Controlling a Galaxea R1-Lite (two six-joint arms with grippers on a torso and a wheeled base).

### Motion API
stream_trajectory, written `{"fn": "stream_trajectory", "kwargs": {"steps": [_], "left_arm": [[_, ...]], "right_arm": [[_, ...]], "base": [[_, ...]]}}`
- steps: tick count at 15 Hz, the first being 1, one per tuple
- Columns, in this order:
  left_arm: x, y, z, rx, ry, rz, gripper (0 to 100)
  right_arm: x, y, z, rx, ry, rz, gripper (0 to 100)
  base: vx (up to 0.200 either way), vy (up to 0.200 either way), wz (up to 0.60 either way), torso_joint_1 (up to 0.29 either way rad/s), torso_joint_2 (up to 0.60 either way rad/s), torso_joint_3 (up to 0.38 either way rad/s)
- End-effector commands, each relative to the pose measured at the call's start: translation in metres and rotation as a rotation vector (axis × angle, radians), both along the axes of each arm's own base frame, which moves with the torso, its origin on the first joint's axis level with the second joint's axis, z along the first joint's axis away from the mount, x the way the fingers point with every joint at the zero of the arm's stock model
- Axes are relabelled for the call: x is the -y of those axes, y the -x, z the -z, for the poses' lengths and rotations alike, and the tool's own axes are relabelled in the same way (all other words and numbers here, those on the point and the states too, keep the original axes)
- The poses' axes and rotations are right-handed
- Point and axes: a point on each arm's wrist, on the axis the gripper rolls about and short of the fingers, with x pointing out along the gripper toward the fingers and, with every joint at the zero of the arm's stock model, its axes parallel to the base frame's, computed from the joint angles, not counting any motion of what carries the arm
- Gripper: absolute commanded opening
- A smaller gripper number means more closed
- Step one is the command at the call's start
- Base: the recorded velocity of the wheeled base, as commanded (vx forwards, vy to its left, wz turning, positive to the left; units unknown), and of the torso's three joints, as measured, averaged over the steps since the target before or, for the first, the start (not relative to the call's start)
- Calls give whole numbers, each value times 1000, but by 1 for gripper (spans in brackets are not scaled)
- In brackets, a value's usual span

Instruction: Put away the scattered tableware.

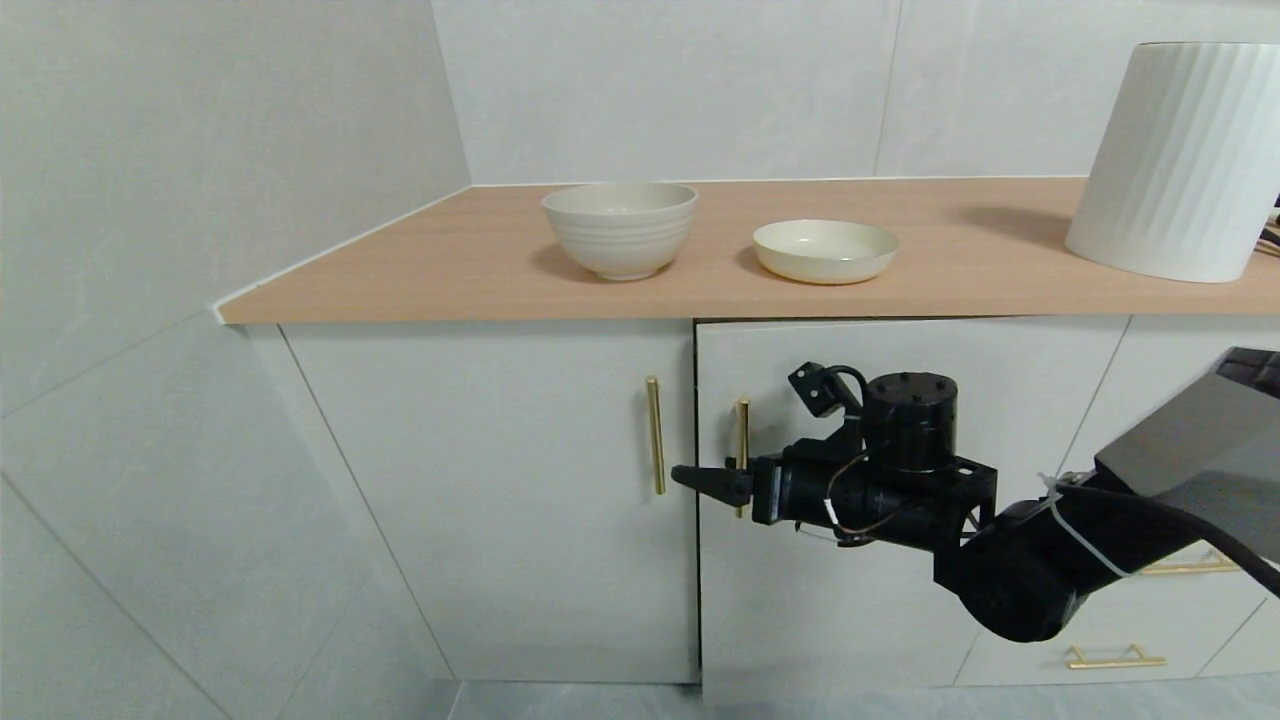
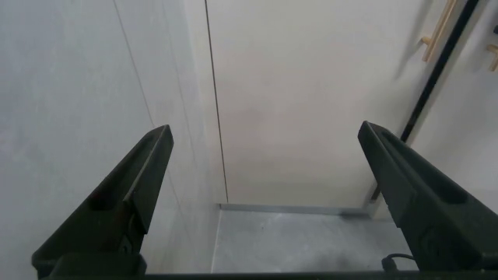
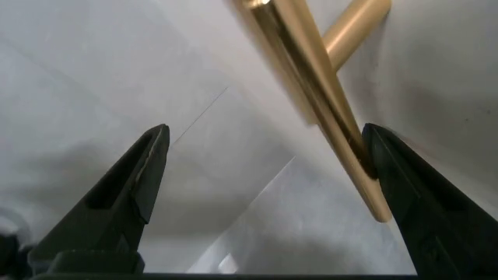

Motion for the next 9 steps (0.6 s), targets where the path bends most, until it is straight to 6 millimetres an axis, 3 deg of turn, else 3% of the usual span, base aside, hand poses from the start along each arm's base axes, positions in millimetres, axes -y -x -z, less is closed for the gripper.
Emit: {"fn": "stream_trajectory", "kwargs": {"steps": [1,5,9], "left_arm": [[0,0,0,0,-1,0,100],[0,0,0,0,1,0,100],[0,0,0,0,1,0,100]], "right_arm": [[7,11,-12,11,-10,-17,100],[19,33,-22,0,-20,-101,100],[26,55,-20,-28,-7,-142,100]], "base": [[0,0,0,0,0,0],[0,0,0,0,0,0],[0,0,0,0,0,0]]}}
